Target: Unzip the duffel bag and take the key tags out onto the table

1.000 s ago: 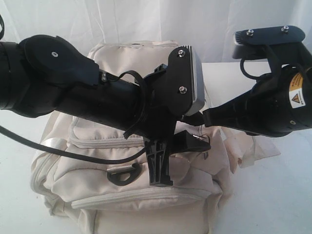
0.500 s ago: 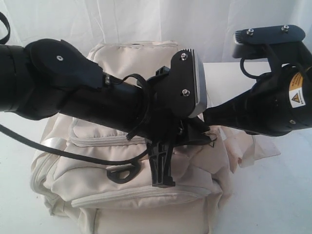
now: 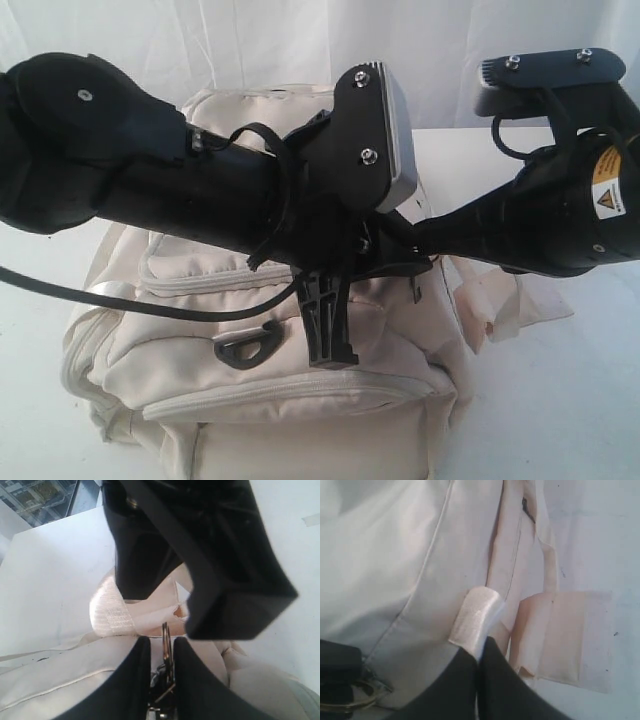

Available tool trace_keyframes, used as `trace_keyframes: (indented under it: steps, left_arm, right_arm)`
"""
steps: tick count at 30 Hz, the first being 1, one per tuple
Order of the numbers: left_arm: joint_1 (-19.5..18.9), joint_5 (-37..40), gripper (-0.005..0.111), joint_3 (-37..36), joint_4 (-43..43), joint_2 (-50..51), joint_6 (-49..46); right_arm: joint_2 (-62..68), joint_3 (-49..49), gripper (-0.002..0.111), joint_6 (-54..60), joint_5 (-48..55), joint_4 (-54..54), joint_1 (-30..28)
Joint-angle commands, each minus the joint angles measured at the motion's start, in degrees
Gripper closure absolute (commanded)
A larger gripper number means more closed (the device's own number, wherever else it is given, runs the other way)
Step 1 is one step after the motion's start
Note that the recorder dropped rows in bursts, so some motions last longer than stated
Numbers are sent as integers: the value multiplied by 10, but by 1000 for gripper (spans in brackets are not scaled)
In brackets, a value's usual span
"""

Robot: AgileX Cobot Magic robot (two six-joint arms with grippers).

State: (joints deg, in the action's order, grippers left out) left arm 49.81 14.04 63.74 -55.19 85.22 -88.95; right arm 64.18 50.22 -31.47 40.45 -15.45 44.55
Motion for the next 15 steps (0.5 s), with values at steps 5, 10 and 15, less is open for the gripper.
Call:
trace_keyframes:
  steps: [5, 10, 15]
  left_arm:
    - [-9, 12, 107, 3, 24, -32, 59]
    - [-30, 72, 107, 3, 118, -36, 160]
    - [-34, 76, 107, 3, 123, -46, 176]
  right_arm:
    - [-8, 5, 108, -2, -6, -11, 0]
    - [-8, 5, 108, -2, -6, -12, 0]
    - [-8, 4, 108, -2, -6, -13, 0]
